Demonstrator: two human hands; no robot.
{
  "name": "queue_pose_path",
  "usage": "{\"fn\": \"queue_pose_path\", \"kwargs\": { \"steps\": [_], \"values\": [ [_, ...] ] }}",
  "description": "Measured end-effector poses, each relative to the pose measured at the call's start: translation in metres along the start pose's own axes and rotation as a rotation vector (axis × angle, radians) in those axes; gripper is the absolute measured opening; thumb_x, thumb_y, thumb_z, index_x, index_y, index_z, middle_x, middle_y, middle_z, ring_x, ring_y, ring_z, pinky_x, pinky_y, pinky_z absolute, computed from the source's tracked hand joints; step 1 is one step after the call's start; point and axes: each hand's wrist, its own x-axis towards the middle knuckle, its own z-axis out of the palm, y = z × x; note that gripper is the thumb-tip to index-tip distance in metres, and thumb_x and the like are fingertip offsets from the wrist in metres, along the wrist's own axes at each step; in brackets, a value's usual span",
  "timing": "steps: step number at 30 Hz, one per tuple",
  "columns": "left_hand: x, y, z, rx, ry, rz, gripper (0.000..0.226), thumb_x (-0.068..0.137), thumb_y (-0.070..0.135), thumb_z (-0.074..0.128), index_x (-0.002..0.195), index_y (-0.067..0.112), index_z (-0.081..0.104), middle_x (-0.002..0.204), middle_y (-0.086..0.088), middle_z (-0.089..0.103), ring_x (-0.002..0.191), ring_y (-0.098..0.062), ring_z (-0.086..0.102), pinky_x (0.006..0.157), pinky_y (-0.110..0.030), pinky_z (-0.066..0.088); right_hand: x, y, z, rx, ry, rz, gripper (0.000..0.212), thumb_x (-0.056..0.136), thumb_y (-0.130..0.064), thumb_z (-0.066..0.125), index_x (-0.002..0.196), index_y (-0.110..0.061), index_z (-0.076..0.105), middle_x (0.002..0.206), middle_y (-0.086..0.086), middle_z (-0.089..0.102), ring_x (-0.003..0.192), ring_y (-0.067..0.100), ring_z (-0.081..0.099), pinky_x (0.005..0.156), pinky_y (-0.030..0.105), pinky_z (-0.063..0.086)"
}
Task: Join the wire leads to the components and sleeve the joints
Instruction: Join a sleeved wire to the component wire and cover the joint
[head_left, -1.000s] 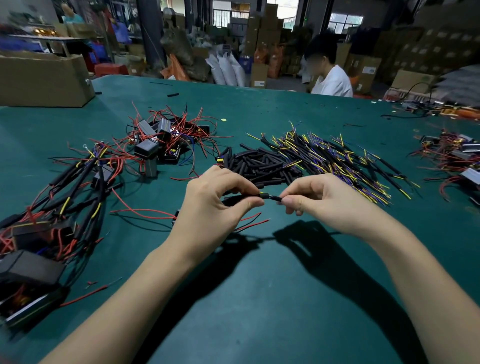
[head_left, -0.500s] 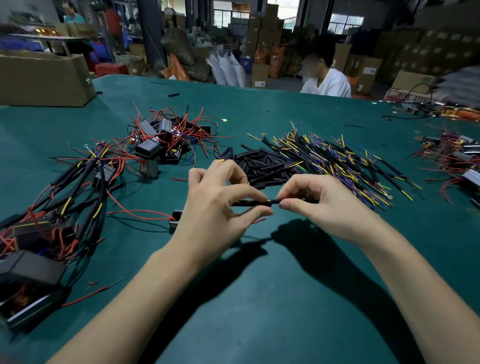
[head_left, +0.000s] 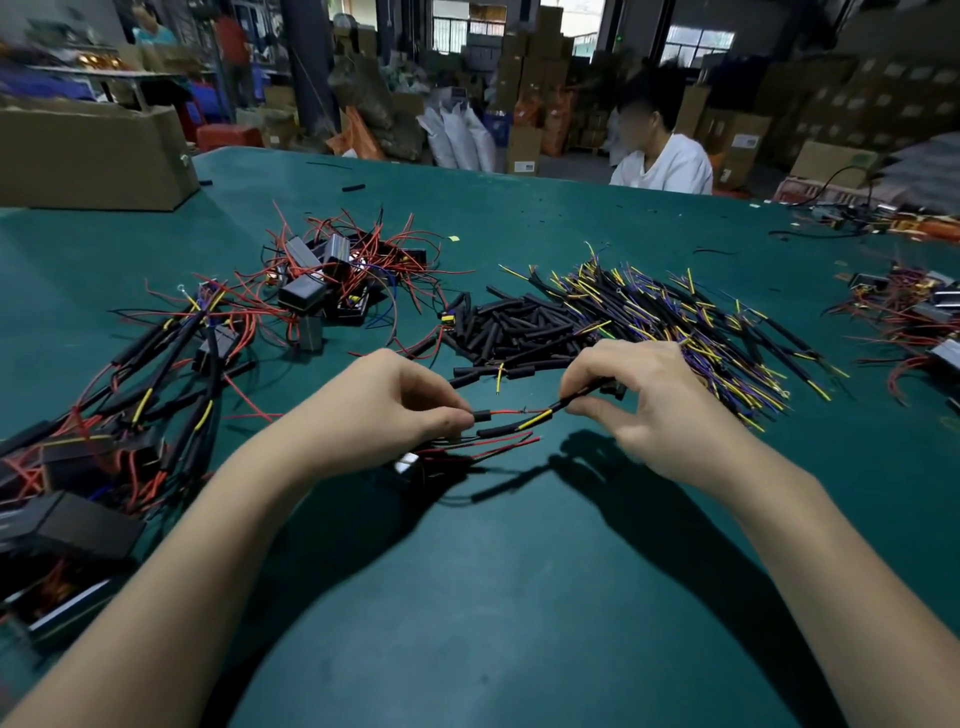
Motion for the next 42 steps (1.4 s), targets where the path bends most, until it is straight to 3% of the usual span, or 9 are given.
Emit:
{"fn": "queue_pose_path", "kwargs": {
  "steps": [6, 11, 15, 20, 25, 30, 35, 38, 42],
  "values": [
    [0.001, 0.007, 0.013, -0.101, 0.056, 0.109, 0.006, 0.077, 0.022, 0.077, 0.078, 0.028, 0.077, 0.066, 0.018, 0.070, 0.059, 0.009, 0.058, 0.058, -0.004, 0.039, 0.001, -0.005, 0.004, -0.077, -0.001, -0.045, 0.009, 0.087, -0.014, 0.068, 0.088, -0.023, 0.065, 0.088, -0.010, 0.063, 0.085, 0.003, 0.053, 0.095, 0.036, 0.028],
    [0.001, 0.010, 0.014, -0.194, 0.091, 0.129, 0.006, 0.076, 0.018, 0.078, 0.078, 0.023, 0.075, 0.063, 0.010, 0.070, 0.049, 0.008, 0.052, 0.050, -0.004, 0.036, 0.003, -0.006, 0.004, -0.055, 0.008, -0.050, 0.007, 0.087, -0.015, 0.068, 0.087, -0.021, 0.066, 0.086, -0.008, 0.063, 0.084, 0.005, 0.055, 0.091, 0.034, 0.029],
    [-0.001, 0.013, 0.014, -0.226, 0.043, 0.127, 0.002, 0.077, 0.017, 0.077, 0.077, 0.019, 0.077, 0.068, 0.006, 0.072, 0.058, 0.003, 0.060, 0.059, -0.007, 0.044, 0.004, -0.011, 0.006, -0.085, 0.023, -0.101, 0.004, 0.086, -0.018, 0.066, 0.086, -0.022, 0.066, 0.086, -0.013, 0.061, 0.083, 0.004, 0.052, 0.091, 0.034, 0.029],
    [-0.002, 0.015, 0.017, -0.214, 0.056, 0.071, 0.006, 0.079, 0.017, 0.076, 0.073, 0.016, 0.077, 0.051, 0.014, 0.064, 0.039, 0.008, 0.046, 0.043, -0.003, 0.031, 0.004, -0.012, 0.008, -0.101, 0.033, -0.123, 0.004, 0.084, -0.015, 0.070, 0.085, -0.019, 0.069, 0.084, -0.012, 0.061, 0.080, 0.007, 0.052, 0.093, 0.040, 0.031],
    [0.000, 0.012, 0.020, -0.124, 0.075, 0.065, 0.009, 0.079, 0.024, 0.075, 0.071, 0.019, 0.077, 0.062, 0.002, 0.070, 0.052, -0.004, 0.052, 0.053, -0.021, 0.042, 0.004, -0.011, 0.012, -0.107, 0.048, -0.130, 0.002, 0.084, -0.017, 0.070, 0.085, -0.018, 0.069, 0.083, -0.015, 0.056, 0.078, 0.004, 0.047, 0.090, 0.038, 0.031],
    [-0.001, 0.011, 0.021, -0.124, 0.048, 0.044, 0.012, 0.085, 0.031, 0.068, 0.086, 0.023, 0.078, 0.069, 0.005, 0.072, 0.054, 0.004, 0.049, 0.056, -0.012, 0.041, 0.003, -0.007, 0.015, -0.097, 0.072, -0.094, 0.003, 0.084, -0.020, 0.071, 0.085, -0.022, 0.069, 0.083, -0.017, 0.058, 0.084, 0.007, 0.051, 0.086, 0.033, 0.024],
    [0.002, 0.010, 0.010, -0.052, 0.373, 0.141, 0.022, 0.095, 0.024, 0.055, 0.106, 0.020, 0.072, 0.086, 0.007, 0.072, 0.081, -0.008, 0.064, 0.075, -0.020, 0.046, 0.004, 0.000, 0.008, -0.178, 0.197, -0.054, 0.002, 0.083, -0.017, 0.072, 0.084, -0.017, 0.071, 0.086, -0.007, 0.065, 0.085, 0.022, 0.051, 0.078, 0.036, 0.034],
    [-0.001, 0.018, 0.012, -0.085, 0.554, 0.258, 0.025, 0.089, 0.004, 0.046, 0.097, 0.010, 0.070, 0.081, 0.015, 0.063, 0.078, 0.003, 0.058, 0.073, -0.015, 0.045, 0.003, 0.004, 0.007, -0.131, 0.233, 0.006, 0.002, 0.086, -0.012, 0.069, 0.088, -0.013, 0.069, 0.088, -0.004, 0.065, 0.085, 0.021, 0.056, 0.073, 0.043, 0.048],
    [-0.013, 0.035, 0.025, 0.070, 0.473, 0.586, 0.022, 0.077, 0.007, 0.042, 0.080, 0.008, 0.064, 0.073, 0.011, 0.052, 0.066, -0.005, 0.047, 0.065, -0.019, 0.040, 0.008, 0.006, 0.001, -0.076, 0.349, 0.061, 0.005, 0.085, -0.010, 0.069, 0.088, -0.015, 0.069, 0.084, -0.009, 0.063, 0.074, 0.004, 0.048, 0.066, 0.033, 0.043]
  ]
}}
